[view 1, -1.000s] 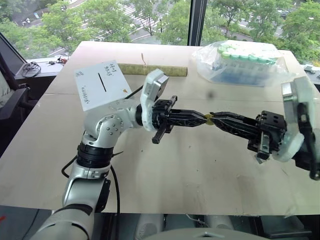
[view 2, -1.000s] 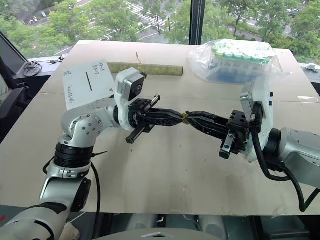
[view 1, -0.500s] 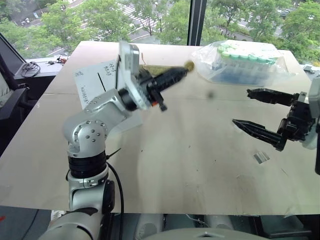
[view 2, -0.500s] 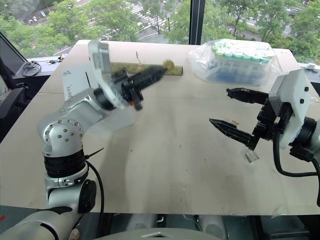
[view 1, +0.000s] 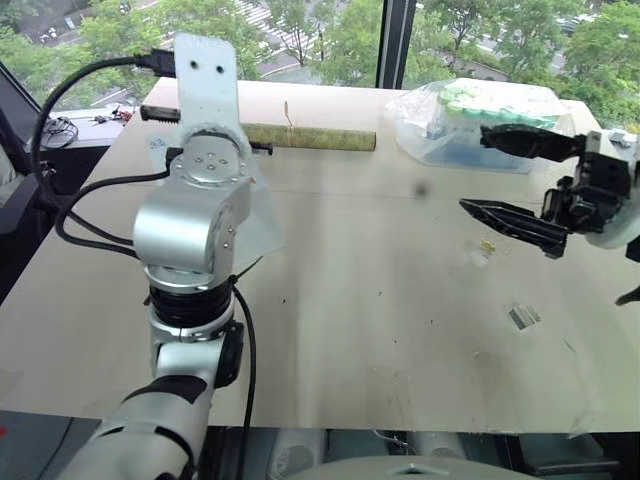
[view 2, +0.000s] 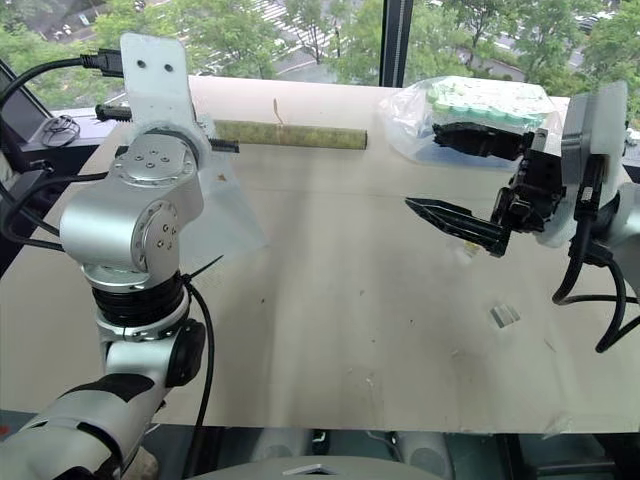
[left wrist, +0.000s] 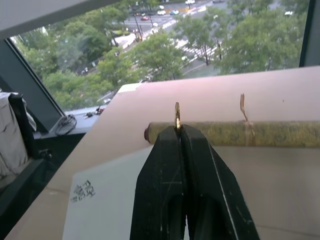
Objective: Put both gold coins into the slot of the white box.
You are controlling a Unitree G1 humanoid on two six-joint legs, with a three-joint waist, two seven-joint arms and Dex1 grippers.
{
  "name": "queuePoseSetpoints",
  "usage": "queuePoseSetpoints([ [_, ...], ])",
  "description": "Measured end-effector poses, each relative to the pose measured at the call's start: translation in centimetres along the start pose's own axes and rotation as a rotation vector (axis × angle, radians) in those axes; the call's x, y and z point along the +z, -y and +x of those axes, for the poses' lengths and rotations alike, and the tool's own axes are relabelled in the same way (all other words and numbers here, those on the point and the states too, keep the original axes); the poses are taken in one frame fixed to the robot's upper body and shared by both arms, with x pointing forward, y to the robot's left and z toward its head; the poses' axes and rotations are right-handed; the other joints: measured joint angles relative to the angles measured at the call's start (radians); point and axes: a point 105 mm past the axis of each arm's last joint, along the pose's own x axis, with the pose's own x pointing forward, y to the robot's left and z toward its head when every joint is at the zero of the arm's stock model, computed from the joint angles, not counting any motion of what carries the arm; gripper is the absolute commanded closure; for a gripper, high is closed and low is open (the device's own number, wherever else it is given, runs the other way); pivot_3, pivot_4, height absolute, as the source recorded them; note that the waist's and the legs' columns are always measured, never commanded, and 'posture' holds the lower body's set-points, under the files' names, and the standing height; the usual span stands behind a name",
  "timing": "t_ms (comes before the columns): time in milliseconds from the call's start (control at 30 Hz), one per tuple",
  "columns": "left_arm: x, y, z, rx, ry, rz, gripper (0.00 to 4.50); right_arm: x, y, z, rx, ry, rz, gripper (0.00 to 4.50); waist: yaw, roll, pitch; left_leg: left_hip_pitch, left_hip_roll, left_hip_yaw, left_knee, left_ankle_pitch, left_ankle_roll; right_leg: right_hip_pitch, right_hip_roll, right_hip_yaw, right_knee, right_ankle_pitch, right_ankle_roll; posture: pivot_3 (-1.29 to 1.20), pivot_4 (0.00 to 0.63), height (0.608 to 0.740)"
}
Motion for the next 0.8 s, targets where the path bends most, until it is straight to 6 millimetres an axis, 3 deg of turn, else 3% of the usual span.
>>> queuePoseSetpoints([
  [133, -1.6, -0.6, -0.2, 0.023, -0.104, -0.003, 4.50, -0.3, -0.1, -0.1, 0.029, 0.003, 0.009, 0.03, -0.001, 0.000, 0.000, 0.000, 0.000, 0.000, -0.001, 0.000, 0.000, 0.000, 0.000, 0.000, 0.000, 0.000, 0.000, 0.00, 0.150, 0.740],
  [367, -2.7, -1.5, -0.2, 0.041, -0.166, -0.049, 4.50, -0.1, 0.3, -0.3, 0.047, 0.006, 0.007, 0.03, -0.001, 0.000, 0.000, 0.001, 0.000, 0.001, 0.000, 0.000, 0.000, 0.000, -0.001, 0.000, 0.001, 0.000, 0.000, 0.00, 0.150, 0.740],
  [800, -4.2, -1.3, -0.5, 0.061, -0.219, -0.108, 4.50, -0.5, 0.6, -0.5, 0.052, -0.005, 0.006, 0.03, -0.001, 0.000, 0.000, 0.001, 0.000, 0.001, 0.000, 0.000, 0.000, 0.000, -0.002, 0.000, 0.001, 0.000, 0.000, 0.00, 0.150, 0.740],
])
